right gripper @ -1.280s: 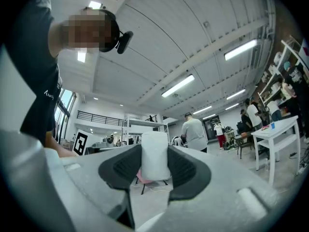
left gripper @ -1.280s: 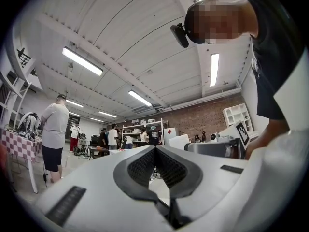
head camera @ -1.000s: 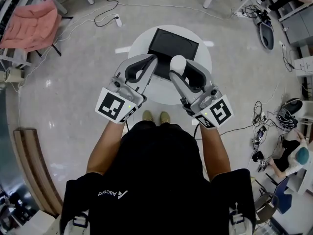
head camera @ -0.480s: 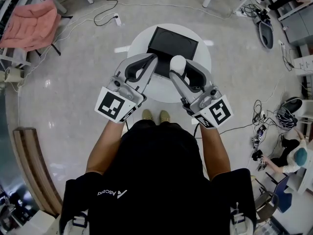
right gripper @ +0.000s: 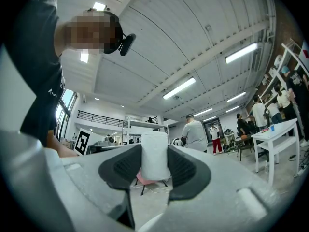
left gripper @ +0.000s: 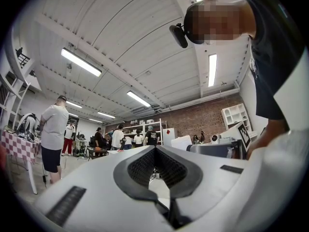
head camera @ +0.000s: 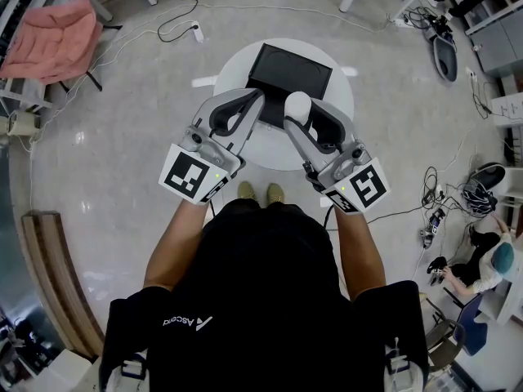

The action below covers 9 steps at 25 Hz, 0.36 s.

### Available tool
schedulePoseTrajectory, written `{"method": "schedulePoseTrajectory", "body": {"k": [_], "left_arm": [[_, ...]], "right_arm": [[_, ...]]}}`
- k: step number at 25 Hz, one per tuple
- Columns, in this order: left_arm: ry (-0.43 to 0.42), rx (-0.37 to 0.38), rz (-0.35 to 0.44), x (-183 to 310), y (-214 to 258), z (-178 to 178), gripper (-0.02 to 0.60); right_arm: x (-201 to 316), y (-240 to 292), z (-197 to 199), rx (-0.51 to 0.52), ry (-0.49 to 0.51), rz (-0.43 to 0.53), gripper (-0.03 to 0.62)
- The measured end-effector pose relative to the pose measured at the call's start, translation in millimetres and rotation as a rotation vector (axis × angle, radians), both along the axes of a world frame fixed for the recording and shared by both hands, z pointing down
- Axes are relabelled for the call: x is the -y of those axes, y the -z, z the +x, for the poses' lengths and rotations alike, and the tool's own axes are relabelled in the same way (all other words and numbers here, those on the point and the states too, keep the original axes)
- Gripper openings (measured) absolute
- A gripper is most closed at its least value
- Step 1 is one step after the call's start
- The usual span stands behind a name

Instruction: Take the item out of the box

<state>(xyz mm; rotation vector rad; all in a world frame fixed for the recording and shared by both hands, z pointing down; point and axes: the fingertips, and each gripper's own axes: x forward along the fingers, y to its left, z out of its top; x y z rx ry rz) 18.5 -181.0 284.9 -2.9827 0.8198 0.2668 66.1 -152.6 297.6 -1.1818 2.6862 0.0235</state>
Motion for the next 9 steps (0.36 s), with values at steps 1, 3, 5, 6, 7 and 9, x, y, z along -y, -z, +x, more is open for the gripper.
{"method": "schedulePoseTrajectory", "body": {"k": [1, 3, 5, 6, 7, 9], "left_arm": [[0.001, 0.0, 0.0, -0.7, -0.7, -0.5, -0.002], [0.002, 0.0, -0.001, -0.8, -1.1, -0.9, -0.002], [0.002, -0.001, 0.001, -0.1, 0.0, -0.6, -0.002], [0.002, -0.002, 0.001, 0.4, 0.6, -0.3, -0.002], [0.002, -0.002, 0.002, 0.7, 0.9, 0.1, -0.002], [0.002, -0.002, 0.001, 1.2, 1.0, 1.1, -0.002]], "right_arm": [[-0.7, -0.8, -0.6, -0.001, 0.001, 0.0, 0.167], [-1.0, -1.5, -1.0, -0.004, 0.002, 0.001, 0.167], [-0.2, -0.7, -0.8, -0.005, 0.002, 0.0, 0.167], [0.2, -0.3, -0.5, -0.006, 0.002, 0.0, 0.167], [0.5, -0.2, -0.1, -0.006, 0.002, 0.0, 0.167], [1.0, -0.2, 0.9, -0.006, 0.002, 0.0, 0.167]]}}
